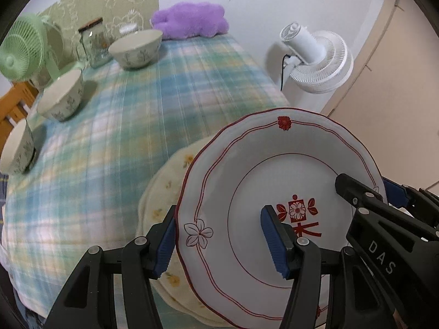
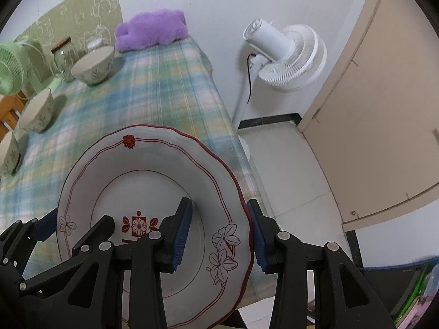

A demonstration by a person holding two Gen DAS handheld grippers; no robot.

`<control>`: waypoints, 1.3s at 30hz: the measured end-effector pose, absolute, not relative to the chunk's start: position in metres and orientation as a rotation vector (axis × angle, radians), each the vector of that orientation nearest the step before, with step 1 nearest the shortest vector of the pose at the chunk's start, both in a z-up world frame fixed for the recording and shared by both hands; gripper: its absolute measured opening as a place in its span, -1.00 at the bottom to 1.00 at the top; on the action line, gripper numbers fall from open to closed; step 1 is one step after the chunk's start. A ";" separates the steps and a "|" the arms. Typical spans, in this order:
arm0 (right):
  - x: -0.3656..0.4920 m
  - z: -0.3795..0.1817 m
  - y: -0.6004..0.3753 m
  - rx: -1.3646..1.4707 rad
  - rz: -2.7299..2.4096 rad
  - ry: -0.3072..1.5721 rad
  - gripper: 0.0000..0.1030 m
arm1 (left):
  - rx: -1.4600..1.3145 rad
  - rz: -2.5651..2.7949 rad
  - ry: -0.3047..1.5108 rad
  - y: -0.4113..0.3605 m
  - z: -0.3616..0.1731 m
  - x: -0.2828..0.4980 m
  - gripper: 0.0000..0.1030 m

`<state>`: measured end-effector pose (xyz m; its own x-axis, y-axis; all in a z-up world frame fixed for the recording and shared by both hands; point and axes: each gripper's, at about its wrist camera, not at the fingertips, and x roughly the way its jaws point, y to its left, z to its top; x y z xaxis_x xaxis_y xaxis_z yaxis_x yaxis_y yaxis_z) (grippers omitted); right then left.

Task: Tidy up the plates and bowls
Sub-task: 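Lift the red-patterned plate and carry it over the yellow-flower plate stack, then lower the red-patterned plate onto the stack and open both grippers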

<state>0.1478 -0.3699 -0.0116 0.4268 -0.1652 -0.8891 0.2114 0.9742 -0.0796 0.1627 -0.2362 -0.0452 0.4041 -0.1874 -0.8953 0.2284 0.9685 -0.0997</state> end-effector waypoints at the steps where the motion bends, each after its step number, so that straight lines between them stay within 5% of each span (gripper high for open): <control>1: 0.148 -0.016 -0.372 0.044 -0.226 1.112 -0.14 | 0.037 -0.254 1.131 -0.237 -0.048 0.163 0.16; 29: 0.160 -0.043 -0.386 0.031 -0.048 1.154 -0.14 | 0.032 -0.077 1.189 -0.245 -0.073 0.166 0.19; 33: 0.159 -0.039 -0.396 0.060 -0.024 1.154 -0.54 | 0.034 -0.065 1.184 -0.245 -0.072 0.166 0.19; 39: 0.161 -0.040 -0.390 0.022 -0.002 1.153 -0.54 | 0.012 -0.048 1.159 -0.241 -0.065 0.164 0.15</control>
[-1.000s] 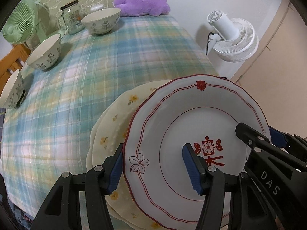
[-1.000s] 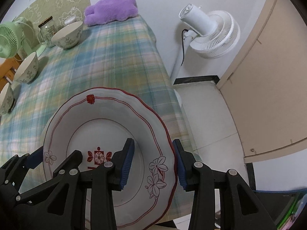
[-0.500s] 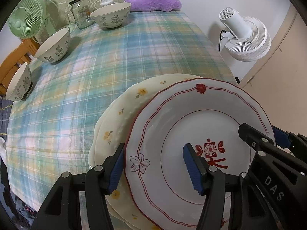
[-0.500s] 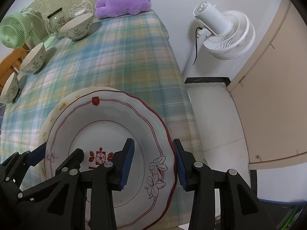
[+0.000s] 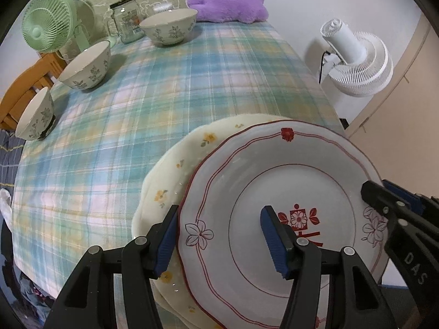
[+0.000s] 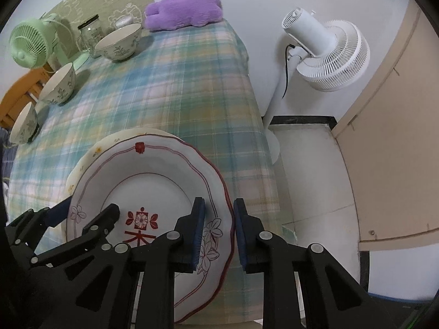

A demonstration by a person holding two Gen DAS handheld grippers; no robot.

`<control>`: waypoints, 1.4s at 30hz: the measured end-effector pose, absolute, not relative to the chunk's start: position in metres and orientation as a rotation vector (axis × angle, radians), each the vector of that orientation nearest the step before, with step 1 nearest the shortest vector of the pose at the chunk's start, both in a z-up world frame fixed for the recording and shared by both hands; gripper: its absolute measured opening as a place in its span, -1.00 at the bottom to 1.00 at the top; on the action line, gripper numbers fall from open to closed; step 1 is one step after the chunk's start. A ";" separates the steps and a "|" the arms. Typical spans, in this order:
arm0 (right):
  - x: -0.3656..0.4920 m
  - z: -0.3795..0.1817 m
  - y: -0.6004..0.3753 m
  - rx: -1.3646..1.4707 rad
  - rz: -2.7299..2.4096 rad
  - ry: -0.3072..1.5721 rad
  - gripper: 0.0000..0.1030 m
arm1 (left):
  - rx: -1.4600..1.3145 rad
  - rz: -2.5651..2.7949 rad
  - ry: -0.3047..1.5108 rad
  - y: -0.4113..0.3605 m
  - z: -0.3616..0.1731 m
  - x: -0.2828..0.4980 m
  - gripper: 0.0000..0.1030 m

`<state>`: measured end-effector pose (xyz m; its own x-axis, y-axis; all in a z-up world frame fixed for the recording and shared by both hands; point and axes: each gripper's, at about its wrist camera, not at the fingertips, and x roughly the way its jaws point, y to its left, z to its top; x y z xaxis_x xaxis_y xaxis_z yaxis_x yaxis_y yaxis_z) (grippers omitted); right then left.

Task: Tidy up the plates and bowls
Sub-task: 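Lower the red-patterned plate onto the stack and open both grippers, then move both grippers toward the grey-green plate beside the green fan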

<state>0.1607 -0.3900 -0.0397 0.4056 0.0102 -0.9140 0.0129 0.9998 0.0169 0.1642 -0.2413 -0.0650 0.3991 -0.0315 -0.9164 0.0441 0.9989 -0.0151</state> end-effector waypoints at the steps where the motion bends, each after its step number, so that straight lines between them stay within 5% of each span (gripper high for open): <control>1: 0.161 -0.039 -0.389 0.020 0.006 1.152 -0.54 | 0.013 -0.043 1.155 -0.240 -0.064 0.164 0.15; 26: 0.175 -0.054 -0.364 -0.042 0.026 1.192 -0.47 | 0.139 0.113 1.164 -0.242 -0.075 0.167 0.16; 36: 0.174 -0.054 -0.364 -0.074 0.044 1.186 -0.40 | 0.122 0.077 1.175 -0.246 -0.077 0.165 0.51; 38: 0.172 -0.050 -0.365 -0.075 0.067 1.164 -0.29 | 0.096 0.068 1.175 -0.245 -0.074 0.164 0.57; 40: 0.169 -0.043 -0.364 -0.079 0.083 1.137 0.23 | 0.065 0.054 1.164 -0.244 -0.069 0.160 0.63; 42: 0.166 -0.036 -0.363 -0.081 0.091 1.107 0.30 | 0.051 0.042 1.136 -0.245 -0.060 0.156 0.68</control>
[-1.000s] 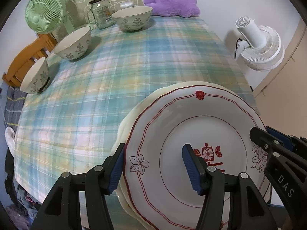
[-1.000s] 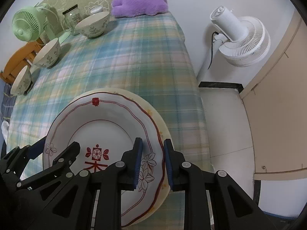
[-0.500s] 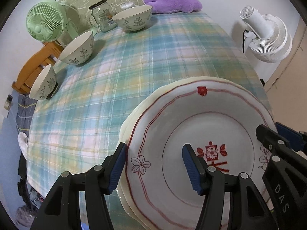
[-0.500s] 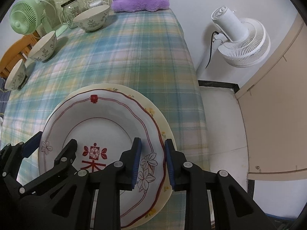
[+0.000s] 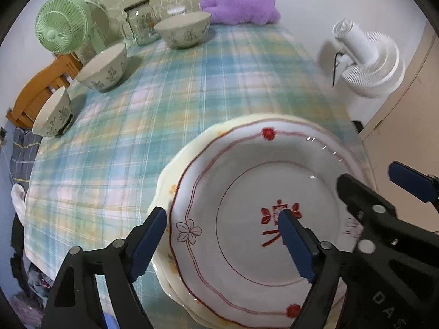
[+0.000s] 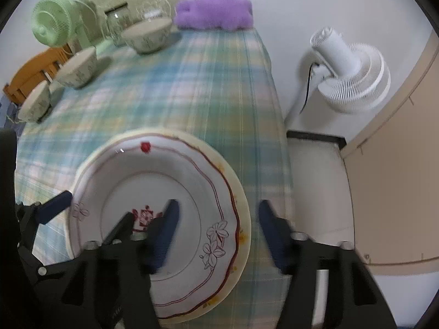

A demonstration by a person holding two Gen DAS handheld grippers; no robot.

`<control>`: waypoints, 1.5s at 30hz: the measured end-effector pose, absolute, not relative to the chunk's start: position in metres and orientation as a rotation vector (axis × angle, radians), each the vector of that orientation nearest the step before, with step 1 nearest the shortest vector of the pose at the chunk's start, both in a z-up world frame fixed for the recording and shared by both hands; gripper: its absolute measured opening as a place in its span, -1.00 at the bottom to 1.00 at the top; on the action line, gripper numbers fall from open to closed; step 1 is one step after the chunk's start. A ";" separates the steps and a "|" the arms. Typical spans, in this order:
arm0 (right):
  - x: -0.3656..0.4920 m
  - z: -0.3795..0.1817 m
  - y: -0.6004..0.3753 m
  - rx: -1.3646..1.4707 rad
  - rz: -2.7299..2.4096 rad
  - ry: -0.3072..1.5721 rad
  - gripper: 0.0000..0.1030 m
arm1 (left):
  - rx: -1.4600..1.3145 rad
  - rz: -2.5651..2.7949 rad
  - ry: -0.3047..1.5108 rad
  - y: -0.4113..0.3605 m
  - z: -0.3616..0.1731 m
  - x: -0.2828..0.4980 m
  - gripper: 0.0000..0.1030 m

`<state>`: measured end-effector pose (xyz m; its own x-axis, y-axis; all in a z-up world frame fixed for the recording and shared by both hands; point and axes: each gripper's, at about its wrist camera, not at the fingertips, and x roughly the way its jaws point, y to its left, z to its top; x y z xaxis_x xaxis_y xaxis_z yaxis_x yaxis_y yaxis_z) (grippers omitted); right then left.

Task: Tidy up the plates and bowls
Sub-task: 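Move both grippers toward the grey-green plate beside the green fan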

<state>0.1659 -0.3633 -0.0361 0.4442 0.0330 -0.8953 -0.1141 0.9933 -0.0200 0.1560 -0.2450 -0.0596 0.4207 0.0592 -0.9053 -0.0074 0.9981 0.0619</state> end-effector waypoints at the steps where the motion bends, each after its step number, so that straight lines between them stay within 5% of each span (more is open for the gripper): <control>1: 0.165 -0.031 -0.362 -0.087 0.099 1.093 0.30 | 0.046 0.038 1.121 -0.245 -0.055 0.154 0.70; 18: 0.160 -0.005 -0.307 -0.002 0.129 1.021 0.30 | -0.038 -0.032 1.005 -0.171 -0.028 0.149 0.68; 45: 0.194 0.016 -0.056 0.064 0.038 0.966 0.45 | -0.027 -0.058 0.978 0.071 -0.011 0.195 0.48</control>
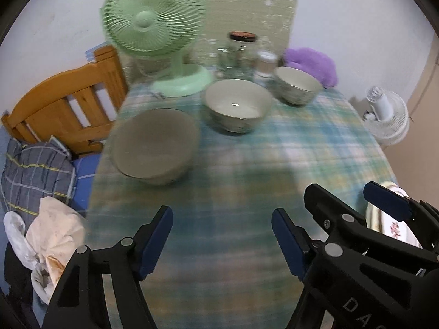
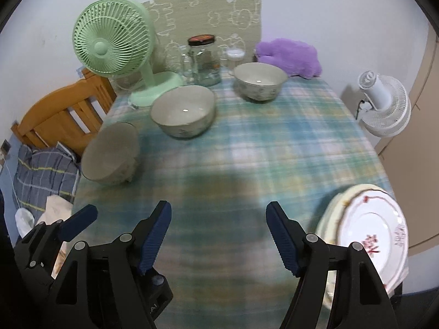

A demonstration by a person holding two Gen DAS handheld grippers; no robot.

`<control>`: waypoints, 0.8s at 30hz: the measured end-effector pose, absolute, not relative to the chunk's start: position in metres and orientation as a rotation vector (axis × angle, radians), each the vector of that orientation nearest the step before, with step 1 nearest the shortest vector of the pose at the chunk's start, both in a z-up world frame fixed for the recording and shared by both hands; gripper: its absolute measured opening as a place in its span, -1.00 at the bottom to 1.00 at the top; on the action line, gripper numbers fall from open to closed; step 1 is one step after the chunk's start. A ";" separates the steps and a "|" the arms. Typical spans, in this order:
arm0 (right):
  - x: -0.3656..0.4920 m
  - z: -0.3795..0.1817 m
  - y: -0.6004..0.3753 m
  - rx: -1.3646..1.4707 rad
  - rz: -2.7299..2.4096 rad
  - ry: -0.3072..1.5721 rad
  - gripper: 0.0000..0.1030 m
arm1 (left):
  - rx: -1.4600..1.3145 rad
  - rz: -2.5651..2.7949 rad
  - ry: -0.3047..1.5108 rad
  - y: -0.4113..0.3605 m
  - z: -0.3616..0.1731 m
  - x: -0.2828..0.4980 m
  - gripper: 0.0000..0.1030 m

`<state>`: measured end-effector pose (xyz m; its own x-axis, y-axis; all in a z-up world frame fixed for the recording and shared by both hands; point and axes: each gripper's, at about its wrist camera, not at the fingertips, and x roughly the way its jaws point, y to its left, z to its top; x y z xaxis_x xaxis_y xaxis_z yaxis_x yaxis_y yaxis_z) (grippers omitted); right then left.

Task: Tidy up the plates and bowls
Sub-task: 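Move both grippers toward the grey-green plate beside the green fan, then grasp the grey-green plate rim with both grippers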

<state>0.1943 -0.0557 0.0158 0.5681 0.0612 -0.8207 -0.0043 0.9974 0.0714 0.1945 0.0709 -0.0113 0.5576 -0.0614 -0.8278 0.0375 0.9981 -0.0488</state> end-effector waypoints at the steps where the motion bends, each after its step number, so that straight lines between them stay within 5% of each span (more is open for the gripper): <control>1: 0.199 0.015 -0.049 0.064 0.042 0.967 0.45 | -0.033 -0.046 0.979 0.078 -0.012 0.199 0.48; 14: 0.273 0.002 0.036 0.038 0.095 0.945 0.26 | -0.083 0.094 0.964 0.156 -0.030 0.262 0.19; 24: 0.328 -0.033 0.068 0.052 0.099 0.988 -0.16 | -0.079 0.099 1.003 0.184 -0.059 0.308 -0.16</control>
<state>0.3283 0.0684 -0.0327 0.5465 0.1073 -0.8306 -0.0600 0.9942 0.0890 0.3084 0.1837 -0.0592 0.5336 0.0468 -0.8444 -0.1194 0.9926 -0.0204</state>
